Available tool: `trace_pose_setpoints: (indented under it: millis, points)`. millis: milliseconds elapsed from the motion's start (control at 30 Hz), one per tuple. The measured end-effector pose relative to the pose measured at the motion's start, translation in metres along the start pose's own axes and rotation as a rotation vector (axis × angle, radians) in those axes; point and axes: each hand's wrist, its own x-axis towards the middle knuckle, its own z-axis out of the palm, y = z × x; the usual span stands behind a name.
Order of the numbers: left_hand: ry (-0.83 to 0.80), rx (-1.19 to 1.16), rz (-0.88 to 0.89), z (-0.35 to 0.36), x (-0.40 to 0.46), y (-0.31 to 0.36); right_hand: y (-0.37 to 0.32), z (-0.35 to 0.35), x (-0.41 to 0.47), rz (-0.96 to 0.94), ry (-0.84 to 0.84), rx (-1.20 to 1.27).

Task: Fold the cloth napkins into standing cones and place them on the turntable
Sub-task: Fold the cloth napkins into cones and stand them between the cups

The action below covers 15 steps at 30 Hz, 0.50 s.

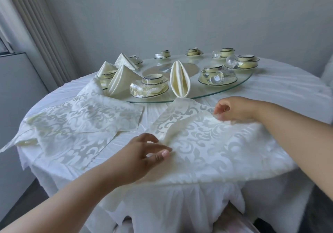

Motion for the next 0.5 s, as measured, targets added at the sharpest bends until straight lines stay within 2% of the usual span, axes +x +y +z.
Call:
trace_pose_setpoints:
  millis: [67,133,333,400,500]
  points:
    - [0.034,0.087,-0.037,0.000,0.001,-0.006,-0.005,0.002,0.010,0.027,0.120,0.031]
    - [0.113,0.145,-0.056,-0.003,0.001,-0.012,-0.017,0.003,0.019,0.045,0.157,0.065]
    - [0.289,-0.147,-0.318,-0.025,-0.001,-0.026,-0.051,0.012,0.058,-0.085,0.317,0.136]
    - [0.273,-0.228,-0.350,-0.032,-0.002,-0.033,-0.056,0.008,0.065,-0.093,0.262,0.176]
    - [0.199,-0.242,-0.396,-0.038,-0.003,-0.048,-0.053,-0.008,0.062,-0.003,0.075,0.242]
